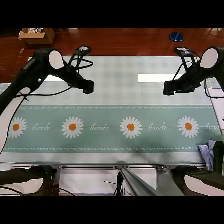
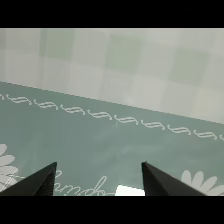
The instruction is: Fold the shirts.
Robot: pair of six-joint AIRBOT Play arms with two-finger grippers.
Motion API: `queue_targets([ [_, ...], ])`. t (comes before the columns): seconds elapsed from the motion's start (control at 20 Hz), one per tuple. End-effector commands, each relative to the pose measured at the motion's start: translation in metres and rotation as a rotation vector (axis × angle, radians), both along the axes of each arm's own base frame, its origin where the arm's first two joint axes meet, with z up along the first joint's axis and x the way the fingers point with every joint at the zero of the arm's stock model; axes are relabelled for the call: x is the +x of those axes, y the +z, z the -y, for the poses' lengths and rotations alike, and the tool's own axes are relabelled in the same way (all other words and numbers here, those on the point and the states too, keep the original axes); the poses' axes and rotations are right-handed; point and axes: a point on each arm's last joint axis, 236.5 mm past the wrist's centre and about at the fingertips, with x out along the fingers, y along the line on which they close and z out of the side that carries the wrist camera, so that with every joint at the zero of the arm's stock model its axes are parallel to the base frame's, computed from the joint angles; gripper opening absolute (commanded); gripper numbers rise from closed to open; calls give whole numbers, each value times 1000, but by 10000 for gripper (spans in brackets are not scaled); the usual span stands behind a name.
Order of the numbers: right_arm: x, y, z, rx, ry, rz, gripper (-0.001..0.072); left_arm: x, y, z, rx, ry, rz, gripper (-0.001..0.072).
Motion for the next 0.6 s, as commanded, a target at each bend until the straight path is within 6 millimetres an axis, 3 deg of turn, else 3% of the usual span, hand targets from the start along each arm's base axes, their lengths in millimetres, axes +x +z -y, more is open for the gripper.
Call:
queue_targets([
  [0.0,0,0,-1,1,1,0,595,-1,-4,9,-40,21,-26,620],
  [0.15,0,0,-1,1,1,0,595,2,7,5,-47,28,-23,620],
  [0.3,0,0,-1,1,1,0,594,0,31,-8,-67,53,1,620],
  [0.55,0,0,-1,1,1,0,594,-2,62,-8,-107,54,64,620],
])
